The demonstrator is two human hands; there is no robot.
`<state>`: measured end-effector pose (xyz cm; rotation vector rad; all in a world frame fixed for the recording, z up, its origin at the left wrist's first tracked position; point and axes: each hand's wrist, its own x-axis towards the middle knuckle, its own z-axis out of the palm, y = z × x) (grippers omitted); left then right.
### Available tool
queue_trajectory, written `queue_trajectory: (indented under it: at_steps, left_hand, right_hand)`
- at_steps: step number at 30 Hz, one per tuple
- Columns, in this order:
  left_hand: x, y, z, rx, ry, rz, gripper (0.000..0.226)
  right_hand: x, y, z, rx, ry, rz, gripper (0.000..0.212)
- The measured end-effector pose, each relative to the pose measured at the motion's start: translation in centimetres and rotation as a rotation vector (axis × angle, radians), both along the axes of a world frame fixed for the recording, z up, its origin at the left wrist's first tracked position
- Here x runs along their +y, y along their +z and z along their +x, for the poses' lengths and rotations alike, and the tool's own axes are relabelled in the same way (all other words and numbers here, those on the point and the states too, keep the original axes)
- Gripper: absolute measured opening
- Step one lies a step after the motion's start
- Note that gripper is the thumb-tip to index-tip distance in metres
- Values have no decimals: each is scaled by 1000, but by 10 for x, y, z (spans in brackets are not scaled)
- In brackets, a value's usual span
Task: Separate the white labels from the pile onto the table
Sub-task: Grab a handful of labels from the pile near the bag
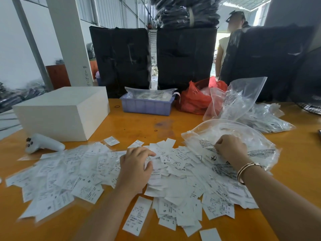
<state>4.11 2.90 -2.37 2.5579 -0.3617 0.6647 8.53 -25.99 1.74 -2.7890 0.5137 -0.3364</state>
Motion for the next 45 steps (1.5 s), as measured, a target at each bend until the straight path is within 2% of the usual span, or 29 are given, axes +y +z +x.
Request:
queue_trajectory:
  at_steps: [5,8,12,14,17,20,22,24,27,30,34,36,37,40,41,45]
  left_hand:
    - [-3,0,-2,0,-104,6,19]
    - [-4,2,-3,2,-135,0,19]
    - [-4,2,-3,0,-148,-25,19]
    - [-4,2,-4,0,-150,-31,19]
    - [-6,4,-4,1,-156,-58,19]
    - [-7,7,-6,31,-207,-188,17]
    - [-7,12,-10,149,-279,-356,13]
    - [-7,14,-13,276,-345,-473,28]
    - [-8,15,-13,354,-380,-538,35]
    - [-9,13,-10,309,-346,-523,44]
    - [-7,10,-6,281,-261,-565,8]
    - [-7,9,-4,280,-208,-628,4]
    - [-6,10,-4,275,-173,-676,6]
    - [-5,13,-5,292,-127,-836,6]
    - [-5,13,-5,305,-131,-887,5]
    - [-5,15,-7,326,-146,-956,7]
  right_hand:
    - [-4,-1,3,-36,-29,56,26]
    - [-5,0,3,-192,-41,46,36]
    - [-6,5,0,-363,-5,48,34]
    - [-3,10,-4,-477,47,118,31]
    - [13,24,-14,-654,173,347,22]
    - [44,35,-29,-600,391,604,17]
    - [67,33,-40,-517,490,761,14]
    - [89,27,-50,-445,545,837,14]
    - [113,14,-57,-364,623,941,13]
    - [123,4,-58,-327,655,1003,12]
    - [126,-9,-54,-307,642,1018,10]
    - [125,-15,-51,-343,597,956,11]
    - [123,-18,-49,-350,568,839,12]
    - [118,-32,-45,-235,557,166,26]
    - [117,-36,-45,-191,579,14,32]
    - [121,-38,-46,-205,629,-176,32]
